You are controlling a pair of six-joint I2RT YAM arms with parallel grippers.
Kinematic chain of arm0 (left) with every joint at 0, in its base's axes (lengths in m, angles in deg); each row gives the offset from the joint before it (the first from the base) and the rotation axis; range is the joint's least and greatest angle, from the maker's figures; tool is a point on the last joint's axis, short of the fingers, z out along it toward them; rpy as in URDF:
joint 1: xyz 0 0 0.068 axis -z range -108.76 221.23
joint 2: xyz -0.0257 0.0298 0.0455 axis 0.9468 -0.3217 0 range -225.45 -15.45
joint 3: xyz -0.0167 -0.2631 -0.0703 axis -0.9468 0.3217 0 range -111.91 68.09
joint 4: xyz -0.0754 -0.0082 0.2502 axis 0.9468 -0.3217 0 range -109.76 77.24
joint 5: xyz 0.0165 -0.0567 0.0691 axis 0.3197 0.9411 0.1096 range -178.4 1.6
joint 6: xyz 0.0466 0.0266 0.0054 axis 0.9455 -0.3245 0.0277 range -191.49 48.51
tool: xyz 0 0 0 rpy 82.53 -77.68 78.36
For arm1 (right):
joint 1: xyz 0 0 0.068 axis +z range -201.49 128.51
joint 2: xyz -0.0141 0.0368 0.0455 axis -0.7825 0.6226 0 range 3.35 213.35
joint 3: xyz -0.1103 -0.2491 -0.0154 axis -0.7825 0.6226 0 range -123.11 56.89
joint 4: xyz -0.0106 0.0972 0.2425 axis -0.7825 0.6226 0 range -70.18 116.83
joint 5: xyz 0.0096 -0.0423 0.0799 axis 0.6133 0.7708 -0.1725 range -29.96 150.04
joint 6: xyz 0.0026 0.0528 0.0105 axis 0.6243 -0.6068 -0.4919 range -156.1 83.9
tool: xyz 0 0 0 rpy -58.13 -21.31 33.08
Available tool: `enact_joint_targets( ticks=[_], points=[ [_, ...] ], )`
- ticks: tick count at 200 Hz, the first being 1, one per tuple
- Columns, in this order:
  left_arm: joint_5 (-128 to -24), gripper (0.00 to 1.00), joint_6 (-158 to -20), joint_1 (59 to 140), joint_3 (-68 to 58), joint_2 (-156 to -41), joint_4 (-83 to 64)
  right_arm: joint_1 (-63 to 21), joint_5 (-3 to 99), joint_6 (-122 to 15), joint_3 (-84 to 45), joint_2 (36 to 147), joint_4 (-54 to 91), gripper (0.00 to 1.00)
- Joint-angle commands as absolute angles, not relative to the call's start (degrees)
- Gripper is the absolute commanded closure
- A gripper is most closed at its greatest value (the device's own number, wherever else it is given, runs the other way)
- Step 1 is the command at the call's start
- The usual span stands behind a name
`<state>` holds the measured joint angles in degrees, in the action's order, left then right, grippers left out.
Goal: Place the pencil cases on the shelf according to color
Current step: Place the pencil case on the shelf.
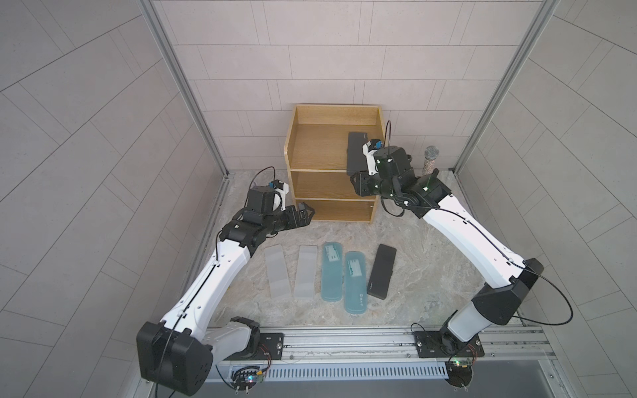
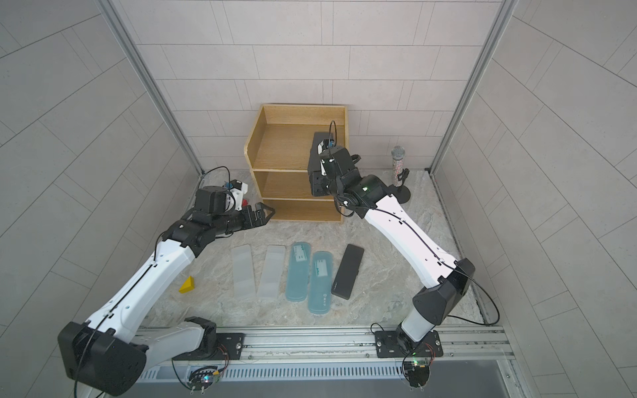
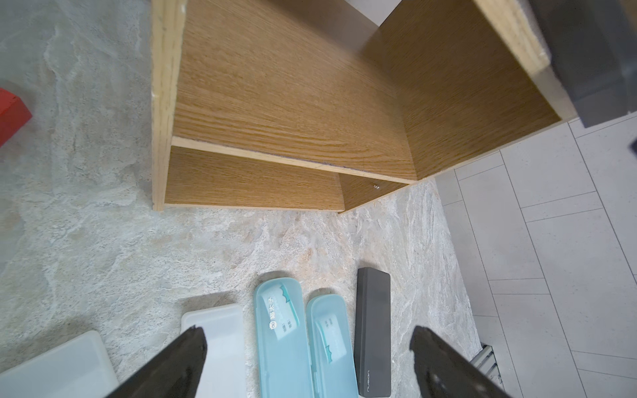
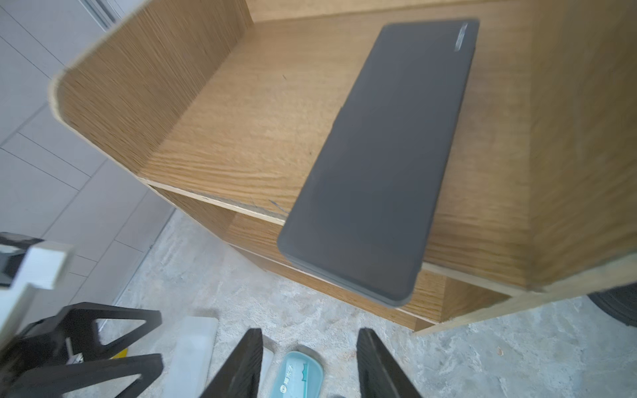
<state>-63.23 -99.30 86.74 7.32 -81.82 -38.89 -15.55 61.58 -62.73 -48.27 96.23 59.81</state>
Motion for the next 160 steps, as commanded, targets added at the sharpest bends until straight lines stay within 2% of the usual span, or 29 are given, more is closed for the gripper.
enact_joint_targets(
  ticks=[1,62,86,97,114,131,160],
  points=[
    [-64.4,0.0,-97.9,86.5,9.1,-80.8,-38.5,-15.7,61.5,-62.8,-48.8,97.6,56.8,0.52],
    [-63.9,0.0,-97.0,86.1,9.6,-81.9,-38.8,-20.6,62.2,-63.6,-51.0,100.2,57.2,0.55],
    [-63.6,0.0,-97.2,85.8,9.9,-81.9,-38.8,-21.4,59.9,-62.9,-50.6,99.8,56.9,0.51],
    [-63.7,0.0,-97.5,85.8,10.0,-82.0,-38.7,-21.3,58.1,-63.0,-49.8,99.0,56.9,0.44],
    [-64.2,0.0,-97.8,85.7,10.1,-82.2,-39.1,-20.4,58.0,-62.4,-47.3,96.5,57.4,0.2],
    [-65.4,0.0,-98.2,85.7,10.0,-82.6,-40.1,-18.9,59.7,-62.1,-42.8,92.6,57.3,0.0],
    [-67.4,0.0,-98.3,86.1,10.1,-82.6,-41.4,-16.4,62.7,-62.4,-32.8,85.1,57.4,0.0]
  ],
)
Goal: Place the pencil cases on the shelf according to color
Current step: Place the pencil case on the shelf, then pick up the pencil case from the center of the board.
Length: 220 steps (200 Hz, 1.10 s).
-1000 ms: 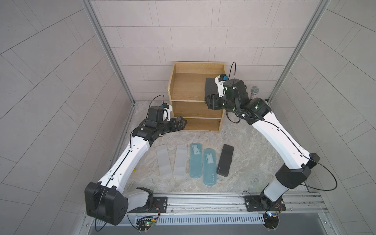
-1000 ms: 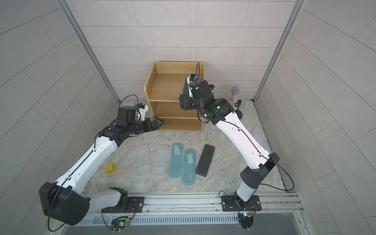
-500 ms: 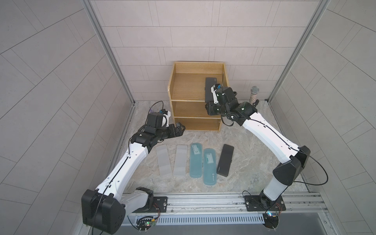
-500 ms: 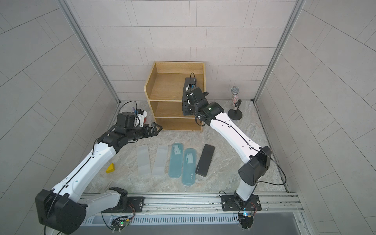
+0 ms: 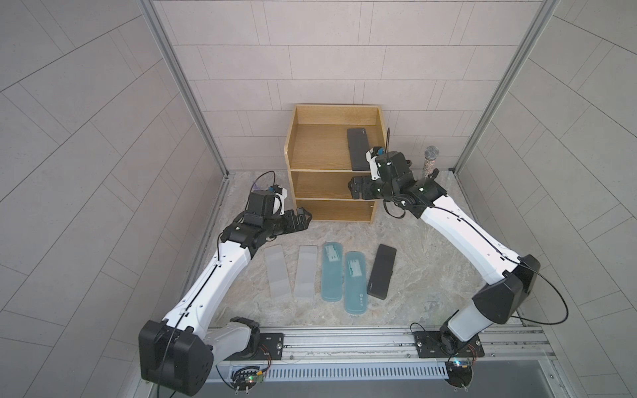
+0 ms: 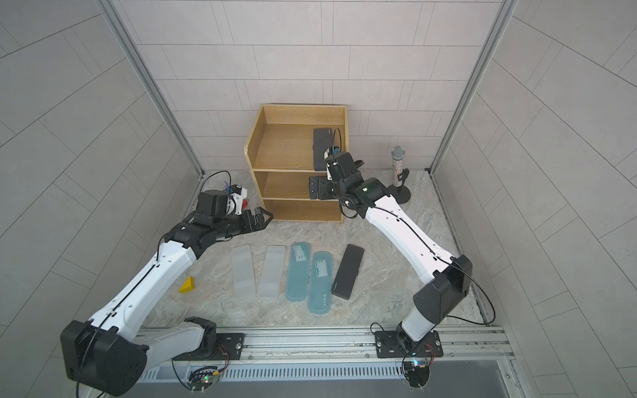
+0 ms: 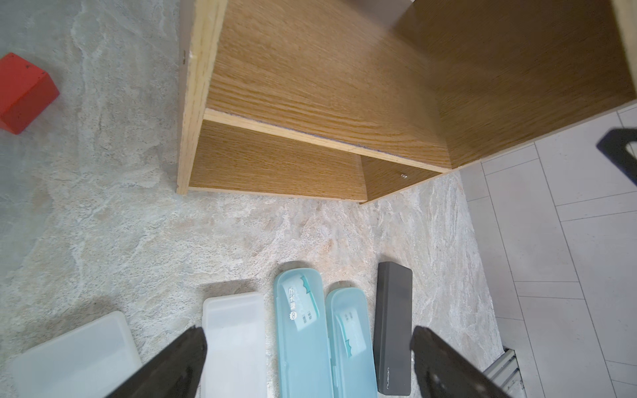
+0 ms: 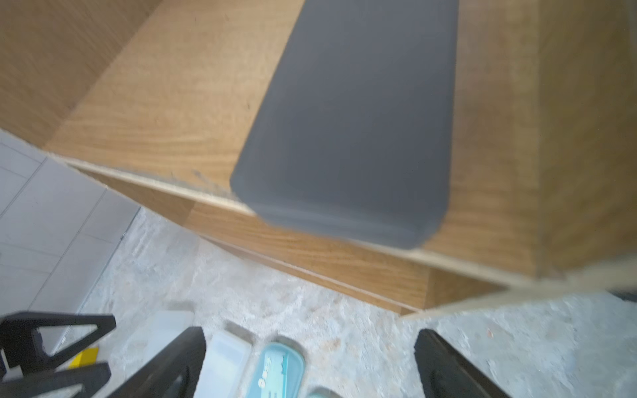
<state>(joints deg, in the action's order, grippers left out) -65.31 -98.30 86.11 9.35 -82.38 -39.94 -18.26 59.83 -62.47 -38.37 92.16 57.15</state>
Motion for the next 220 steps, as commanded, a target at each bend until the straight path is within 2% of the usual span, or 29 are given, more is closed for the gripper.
enact_joint_targets(
  ticks=[1,49,74,126,172,199,220],
  points=[
    [-67.4,0.0,-98.3,86.2,10.2,-82.6,-41.4,-16.3,62.9,-62.5,-32.5,84.9,57.5,0.0],
    [-70.3,0.0,-102.6,88.5,14.9,-80.7,-38.8,-16.1,62.7,-68.1,-8.9,69.7,53.1,0.0],
    [-73.5,0.0,-103.1,91.7,15.7,-81.2,-38.8,-16.1,63.6,-70.4,-0.8,64.2,54.4,0.0],
    [-77.0,0.0,-105.8,92.9,20.0,-79.8,-36.4,-14.6,65.4,-78.5,13.8,56.6,54.3,0.0],
    [-78.9,0.0,-106.5,93.9,23.5,-79.5,-36.2,-7.7,69.5,-86.6,21.6,55.6,52.1,0.0],
    [-78.8,0.0,-107.0,94.3,25.3,-77.7,-36.2,-1.5,73.6,-90.8,23.5,59.5,51.0,0.0],
    [-78.8,0.0,-106.9,94.4,26.2,-75.8,-37.3,0.6,73.1,-92.3,22.7,63.8,50.5,0.0]
  ],
)
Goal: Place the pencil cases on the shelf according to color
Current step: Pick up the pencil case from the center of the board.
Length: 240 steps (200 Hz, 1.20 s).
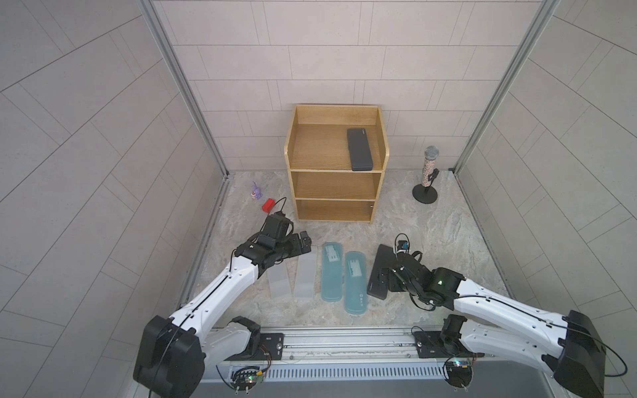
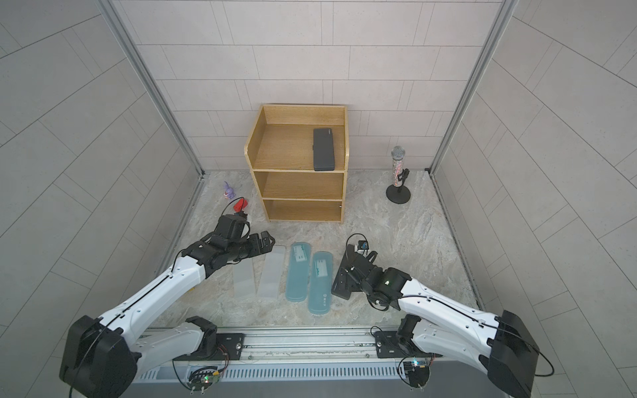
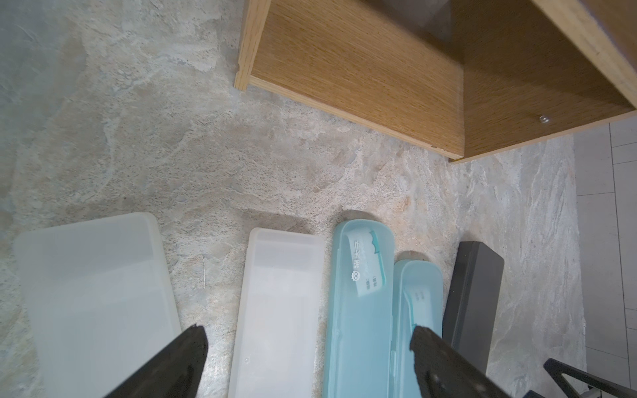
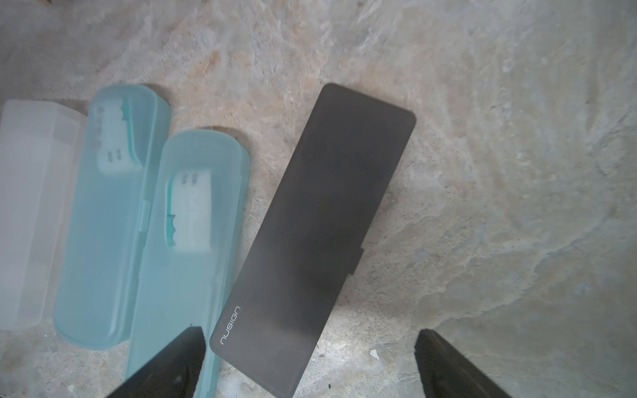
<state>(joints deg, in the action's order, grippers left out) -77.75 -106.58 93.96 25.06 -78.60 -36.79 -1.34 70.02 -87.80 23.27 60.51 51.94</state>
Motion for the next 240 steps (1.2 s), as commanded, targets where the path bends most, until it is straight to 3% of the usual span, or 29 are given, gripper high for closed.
enact_joint_targets(
  ticks=[1,48,141,240],
  points=[
    [-78.8,0.0,-106.8,94.4,26.3,-75.7,-37.4,0.7,73.1,-92.3,22.6,64.1,50.3,0.0],
    [-78.8,0.0,-106.2,94.4,27.2,-74.7,-37.7,2.2,72.5,-94.1,22.3,70.6,44.8,0.0],
    [-76.1,0.0,-105.9,94.4,26.6,-75.3,-35.8,2.4,75.0,-95.9,18.0,83.3,47.0,0.0],
    [-76.2,0.0,-105.7,94.5,26.1,-75.4,-36.5,2.4,77.3,-97.7,27.3,75.6,51.5,0.0]
  ],
)
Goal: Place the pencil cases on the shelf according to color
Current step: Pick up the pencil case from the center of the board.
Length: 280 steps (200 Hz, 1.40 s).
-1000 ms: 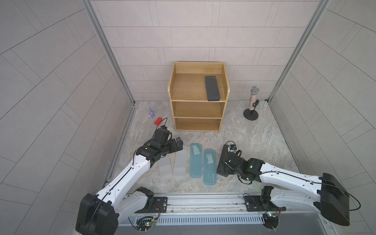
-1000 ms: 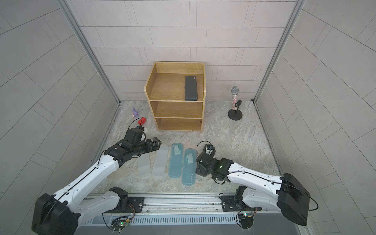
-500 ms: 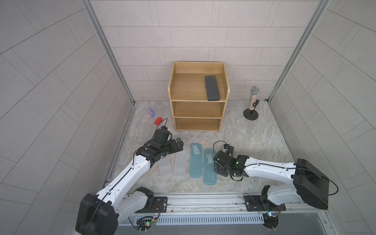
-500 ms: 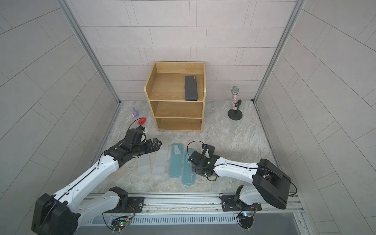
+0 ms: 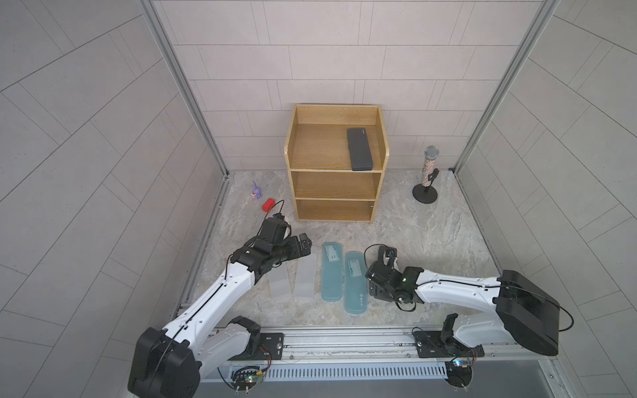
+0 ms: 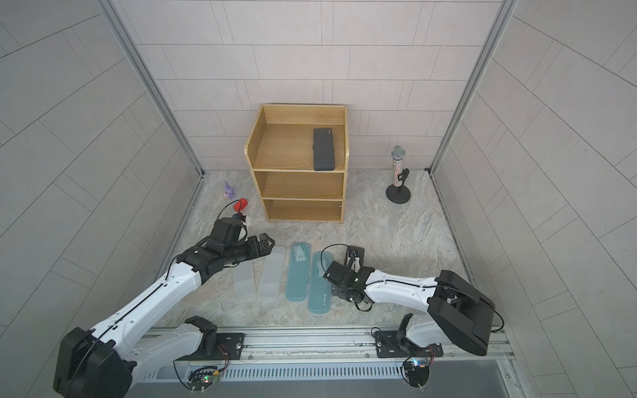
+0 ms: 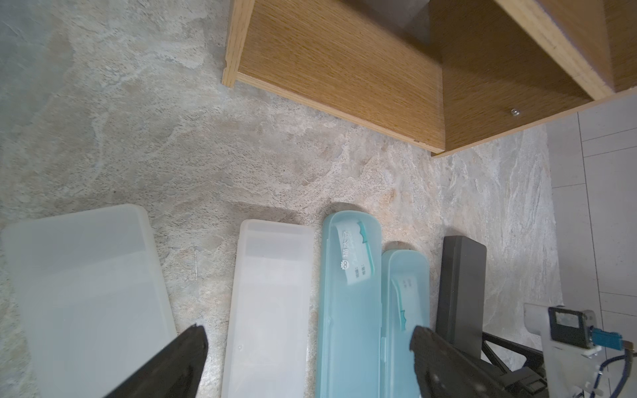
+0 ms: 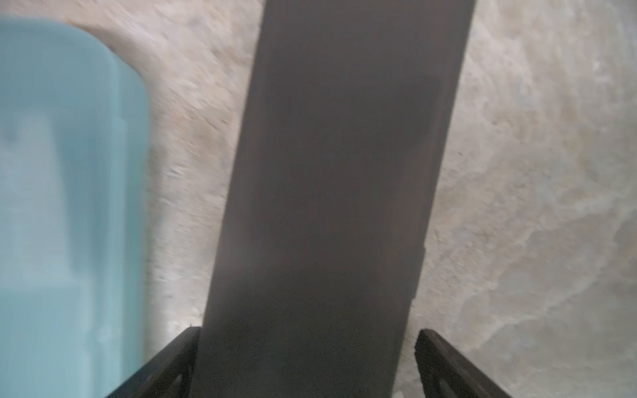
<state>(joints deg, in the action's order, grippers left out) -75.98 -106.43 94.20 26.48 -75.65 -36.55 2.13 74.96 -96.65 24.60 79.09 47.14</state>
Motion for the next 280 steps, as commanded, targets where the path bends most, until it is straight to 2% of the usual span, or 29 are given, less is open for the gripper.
enact_joint_targets(
  ticks=[1,60,97,280],
  points=[
    [-76.2,0.0,-105.8,94.5,26.2,-75.4,-36.5,2.3,77.4,-97.8,27.4,75.4,51.6,0.0],
    [-78.9,0.0,-107.3,96.6,25.1,-75.2,-37.3,2.1,76.2,-97.2,32.8,59.1,53.6,0.0],
    [-82.1,0.0,-107.5,97.4,23.8,-77.3,-39.4,2.2,73.7,-98.4,34.0,53.3,56.2,0.0],
    [-82.1,0.0,-108.1,98.1,26.1,-77.0,-38.0,2.2,67.4,-98.2,35.1,62.2,51.5,0.0]
  ],
)
